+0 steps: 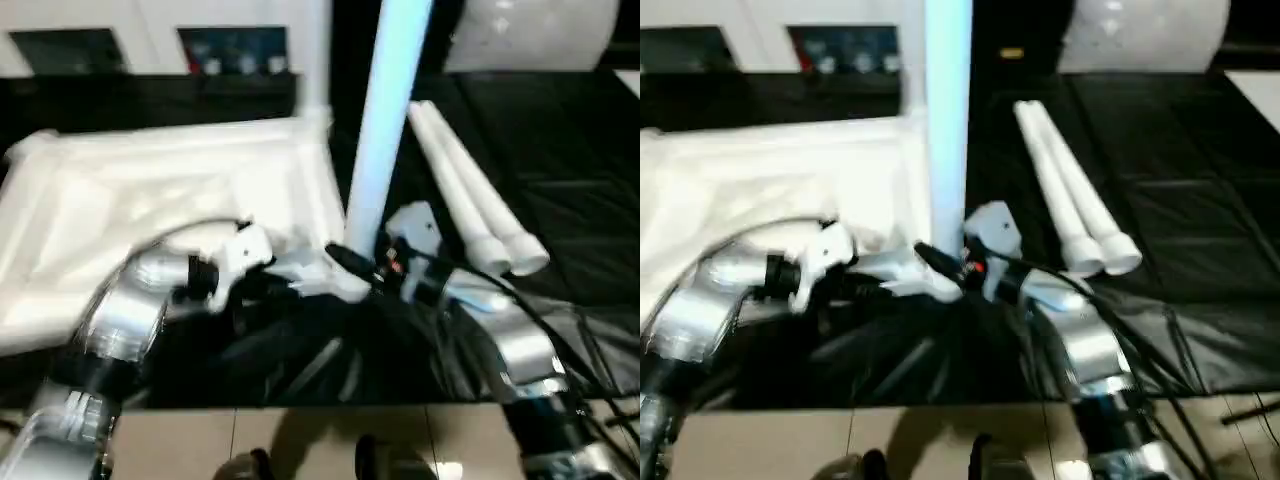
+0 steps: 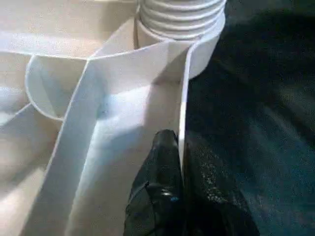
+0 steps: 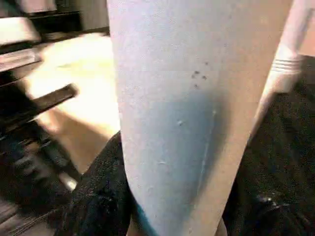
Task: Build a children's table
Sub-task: Insert table leg to table base
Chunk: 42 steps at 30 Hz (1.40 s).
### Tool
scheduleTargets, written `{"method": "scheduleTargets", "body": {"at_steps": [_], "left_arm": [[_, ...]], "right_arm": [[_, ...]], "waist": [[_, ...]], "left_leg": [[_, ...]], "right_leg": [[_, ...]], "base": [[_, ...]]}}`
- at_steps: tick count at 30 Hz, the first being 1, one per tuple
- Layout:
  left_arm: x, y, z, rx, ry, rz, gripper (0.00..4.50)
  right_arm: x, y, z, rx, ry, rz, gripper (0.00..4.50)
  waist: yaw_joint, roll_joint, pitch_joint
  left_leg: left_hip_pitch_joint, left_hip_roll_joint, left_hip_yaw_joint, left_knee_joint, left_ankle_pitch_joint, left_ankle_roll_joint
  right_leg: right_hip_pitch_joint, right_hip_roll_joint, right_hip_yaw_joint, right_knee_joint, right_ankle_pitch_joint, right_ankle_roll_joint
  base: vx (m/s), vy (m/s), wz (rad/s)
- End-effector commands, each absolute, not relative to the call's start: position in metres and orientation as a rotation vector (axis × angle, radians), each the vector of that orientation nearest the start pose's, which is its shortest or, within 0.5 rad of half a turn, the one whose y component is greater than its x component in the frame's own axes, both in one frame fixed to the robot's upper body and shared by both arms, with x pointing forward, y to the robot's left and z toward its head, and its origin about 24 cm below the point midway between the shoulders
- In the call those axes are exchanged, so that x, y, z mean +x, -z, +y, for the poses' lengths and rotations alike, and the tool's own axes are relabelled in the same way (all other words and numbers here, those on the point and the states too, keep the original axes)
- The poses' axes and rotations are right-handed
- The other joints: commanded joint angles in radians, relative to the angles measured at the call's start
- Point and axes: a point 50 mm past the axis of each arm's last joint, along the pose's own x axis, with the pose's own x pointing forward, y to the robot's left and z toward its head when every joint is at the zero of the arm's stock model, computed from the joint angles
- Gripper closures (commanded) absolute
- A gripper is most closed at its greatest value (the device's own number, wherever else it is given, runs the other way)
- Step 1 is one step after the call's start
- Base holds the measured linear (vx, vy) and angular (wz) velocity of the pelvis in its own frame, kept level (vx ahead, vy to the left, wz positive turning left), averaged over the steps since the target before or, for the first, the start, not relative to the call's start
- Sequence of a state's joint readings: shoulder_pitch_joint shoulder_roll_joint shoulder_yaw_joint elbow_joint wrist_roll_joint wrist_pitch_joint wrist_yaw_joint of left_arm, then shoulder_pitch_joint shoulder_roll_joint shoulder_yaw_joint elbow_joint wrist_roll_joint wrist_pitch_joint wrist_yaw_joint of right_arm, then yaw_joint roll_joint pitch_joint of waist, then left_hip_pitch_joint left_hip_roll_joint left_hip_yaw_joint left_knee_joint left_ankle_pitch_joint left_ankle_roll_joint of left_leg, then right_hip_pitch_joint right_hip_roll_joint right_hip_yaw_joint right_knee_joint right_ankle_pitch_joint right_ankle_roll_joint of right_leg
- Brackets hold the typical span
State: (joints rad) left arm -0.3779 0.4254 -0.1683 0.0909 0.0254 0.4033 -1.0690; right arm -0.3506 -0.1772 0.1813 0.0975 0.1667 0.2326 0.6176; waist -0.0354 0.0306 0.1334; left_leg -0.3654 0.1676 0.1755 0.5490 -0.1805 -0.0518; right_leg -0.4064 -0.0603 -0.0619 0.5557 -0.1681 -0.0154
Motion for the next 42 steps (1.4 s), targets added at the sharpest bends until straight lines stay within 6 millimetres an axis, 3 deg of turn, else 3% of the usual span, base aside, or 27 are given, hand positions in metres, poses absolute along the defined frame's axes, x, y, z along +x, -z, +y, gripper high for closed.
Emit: {"method": "scheduleTargets", "body": {"at_steps": [1, 3, 5, 6, 7, 9, 14, 20, 23, 26, 27, 31, 38, 42], "left_arm": [[0.287, -0.087, 0.138, 0.318, 1.045, 0.328, 4.50], [0.274, -0.085, 0.121, 0.283, 1.002, 0.330, 4.50], [0.268, -0.085, 0.111, 0.266, 0.997, 0.324, 4.50], [0.263, -0.087, 0.099, 0.248, 0.999, 0.314, 4.50], [0.262, -0.088, 0.091, 0.243, 1.009, 0.302, 4.50], [0.260, -0.091, 0.083, 0.234, 1.002, 0.297, 4.50], [0.266, -0.091, 0.087, 0.287, 0.950, 0.318, 4.50], [0.266, -0.091, 0.090, 0.306, 0.928, 0.339, 4.50], [0.271, -0.090, 0.097, 0.375, 0.893, 0.320, 4.50], [0.275, -0.090, 0.101, 0.368, 0.891, 0.327, 4.50], [0.277, -0.089, 0.103, 0.364, 0.893, 0.331, 4.50], [0.286, -0.086, 0.113, 0.398, 0.893, 0.339, 4.50], [0.293, -0.083, 0.123, 0.455, 1.015, 0.336, 4.50], [0.294, -0.082, 0.128, 0.491, 1.140, 0.344, 4.50]], "right_arm": [[0.285, -0.027, -0.092, -0.068, -0.820, 0.338, 2.60], [0.291, -0.025, -0.089, -0.060, -0.765, 0.351, 2.60], [0.294, -0.024, -0.087, -0.063, -0.745, 0.354, 2.60], [0.297, -0.024, -0.085, -0.062, -0.735, 0.353, 2.60], [0.299, -0.025, -0.083, -0.062, -0.736, 0.350, 2.60], [0.300, -0.026, -0.080, -0.061, -0.737, 0.345, 2.60], [0.300, -0.026, -0.078, -0.053, -0.735, 0.347, 2.60], [0.300, -0.024, -0.079, -0.054, -0.728, 0.350, 2.60], [0.303, -0.024, -0.080, -0.020, -0.724, 0.351, 1.90], [0.304, -0.025, -0.082, -0.033, -0.722, 0.330, 1.78], [0.305, -0.026, -0.084, -0.042, -0.721, 0.317, 1.50], [0.302, -0.029, -0.093, -0.077, -0.759, 0.276, 1.23], [0.291, -0.038, -0.122, -0.079, -0.824, 0.227, 0.61], [0.289, -0.049, -0.145, -0.104, -0.870, 0.201, 0.24]], "waist": [[0.007, -0.001, -0.030], [0.006, -0.005, -0.036], [0.006, -0.004, -0.033], [0.003, -0.014, -0.037], [0.005, -0.010, -0.035], [0.004, -0.015, -0.037], [0.009, -0.013, -0.035], [0.008, -0.011, -0.043], [0.008, -0.008, -0.049], [0.013, -0.006, -0.057], [0.017, -0.007, -0.059], [0.026, -0.006, -0.063], [0.043, -0.002, -0.071], [0.044, 0.000, -0.080]], "left_leg": [[-0.002, 0.073, -0.037, -0.086, -0.349, 0.015], [-0.003, 0.070, -0.028, -0.078, -0.284, 0.041], [-0.003, 0.065, -0.024, -0.075, -0.262, 0.056], [-0.008, 0.068, -0.026, -0.075, -0.238, 0.063], [-0.006, 0.066, -0.024, -0.074, -0.236, 0.067], [-0.004, 0.062, -0.022, -0.070, -0.246, 0.071], [-0.003, 0.061, -0.027, -0.073, -0.277, 0.063], [-0.002, 0.061, -0.025, -0.070, -0.270, 0.057], [-0.002, 0.060, -0.025, -0.069, -0.270, 0.062], [0.003, 0.062, -0.022, -0.062, -0.242, 0.060], [-0.001, 0.062, -0.021, -0.063, -0.215, 0.064], [0.001, 0.058, -0.017, -0.057, -0.184, 0.080], [0.004, 0.058, -0.015, -0.050, -0.157, 0.105], [0.004, 0.058, -0.016, -0.043, -0.115, 0.127]], "right_leg": [[0.028, -0.096, 0.064, -0.071, -0.457, -0.195], [0.032, -0.094, 0.066, -0.069, -0.418, -0.208], [0.031, -0.089, 0.063, -0.073, -0.411, -0.206], [0.039, -0.094, 0.063, -0.066, -0.393, -0.216], [0.034, -0.090, 0.062, -0.071, -0.400, -0.211], [0.033, -0.088, 0.060, -0.072, -0.436, -0.194], [0.028, -0.085, 0.058, -0.080, -0.495, -0.152], [0.031, -0.083, 0.057, -0.075, -0.423, -0.170], [0.035, -0.083, 0.056, -0.072, -0.405, -0.185], [0.036, -0.082, 0.057, -0.067, -0.349, -0.207], [0.041, -0.080, 0.055, -0.062, -0.305, -0.217], [0.045, -0.080, 0.054, -0.059, -0.272, -0.224], [0.050, -0.078, 0.052, -0.056, -0.250, -0.226], [0.056, -0.076, 0.051, -0.042, -0.140, -0.261]], "base": [[0.000, 0.000, 0.00], [0.000, 0.000, 0.00], [0.000, 0.000, 0.00], [0.000, 0.000, 0.00], [0.000, 0.000, 0.00], [0.000, 0.000, 0.00], [0.000, 0.000, 0.00], [0.000, 0.000, 0.00], [0.000, 0.000, 0.00], [0.000, 0.000, 0.00], [0.000, 0.000, 0.00], [0.000, 0.000, 0.00], [0.000, 0.000, 0.00], [0.000, 0.000, 0.00]]}}
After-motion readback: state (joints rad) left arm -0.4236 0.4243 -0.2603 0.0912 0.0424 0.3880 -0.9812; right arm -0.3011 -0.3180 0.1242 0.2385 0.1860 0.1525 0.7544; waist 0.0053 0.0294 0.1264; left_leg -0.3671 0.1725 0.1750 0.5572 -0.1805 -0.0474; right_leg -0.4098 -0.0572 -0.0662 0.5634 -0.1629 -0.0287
